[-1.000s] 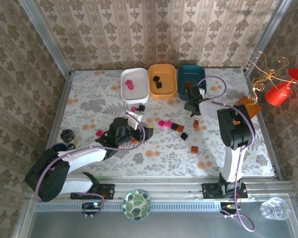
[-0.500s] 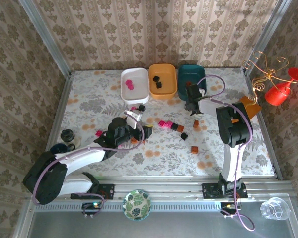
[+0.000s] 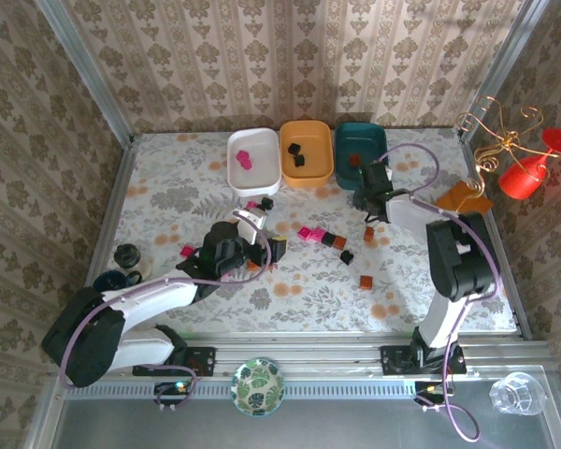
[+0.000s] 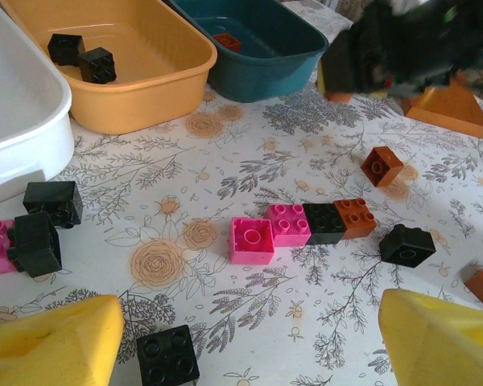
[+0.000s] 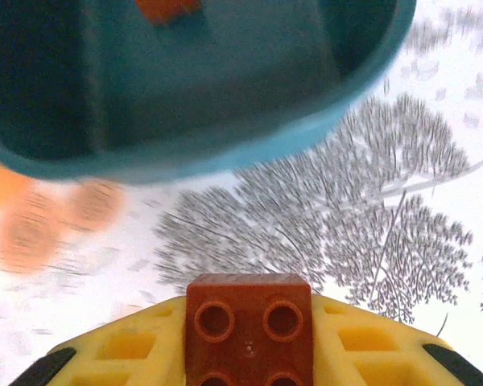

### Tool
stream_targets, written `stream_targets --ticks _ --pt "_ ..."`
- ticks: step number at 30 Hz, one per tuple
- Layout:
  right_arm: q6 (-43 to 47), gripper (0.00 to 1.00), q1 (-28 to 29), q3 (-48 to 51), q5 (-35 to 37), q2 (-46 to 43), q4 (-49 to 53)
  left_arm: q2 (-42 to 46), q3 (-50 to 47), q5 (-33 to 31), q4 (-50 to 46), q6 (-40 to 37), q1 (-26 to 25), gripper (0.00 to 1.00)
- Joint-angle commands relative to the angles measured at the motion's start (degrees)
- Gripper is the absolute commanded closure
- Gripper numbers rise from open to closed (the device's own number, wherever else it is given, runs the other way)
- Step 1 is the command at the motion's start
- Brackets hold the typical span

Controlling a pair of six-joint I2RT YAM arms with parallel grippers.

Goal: Sort the legos into containers by color

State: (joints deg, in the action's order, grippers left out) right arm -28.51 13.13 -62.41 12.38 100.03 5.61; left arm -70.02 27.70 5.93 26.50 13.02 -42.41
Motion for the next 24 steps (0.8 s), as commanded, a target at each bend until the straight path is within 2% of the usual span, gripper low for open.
stream_targets --ticks 1,4,12,18,21,24 --pt "0.2 0.65 -0.2 -1.4 -2.1 -3.1 -5.3 -0.6 -0.6 0.8 4.1 0.2 -0.3 0.16" --pt "1.3 0.65 -0.2 -6.0 -0.5 -0.1 -5.3 -2.6 1.7 1.6 5.1 2.5 -0.4 0.16" --pt "-0.4 0.64 -3.1 -24.7 3.9 16.8 -2.3 -9.7 10.6 0.6 2.5 2.4 -1.1 0.17" --pt "1.8 0.57 -4.1 -42.0 9.6 28.3 8.1 -12.5 10.3 1.2 4.7 1.8 -2.0 0.17" --pt "3.1 0.46 -4.1 -44.2 11.1 28.5 10.1 -12.7 8.6 0.4 6.5 0.2 -2.8 0.17" --pt "3.8 0.39 -3.5 -40.3 11.1 24.3 8.7 -12.8 7.7 1.1 7.4 -0.1 -3.0 0.17"
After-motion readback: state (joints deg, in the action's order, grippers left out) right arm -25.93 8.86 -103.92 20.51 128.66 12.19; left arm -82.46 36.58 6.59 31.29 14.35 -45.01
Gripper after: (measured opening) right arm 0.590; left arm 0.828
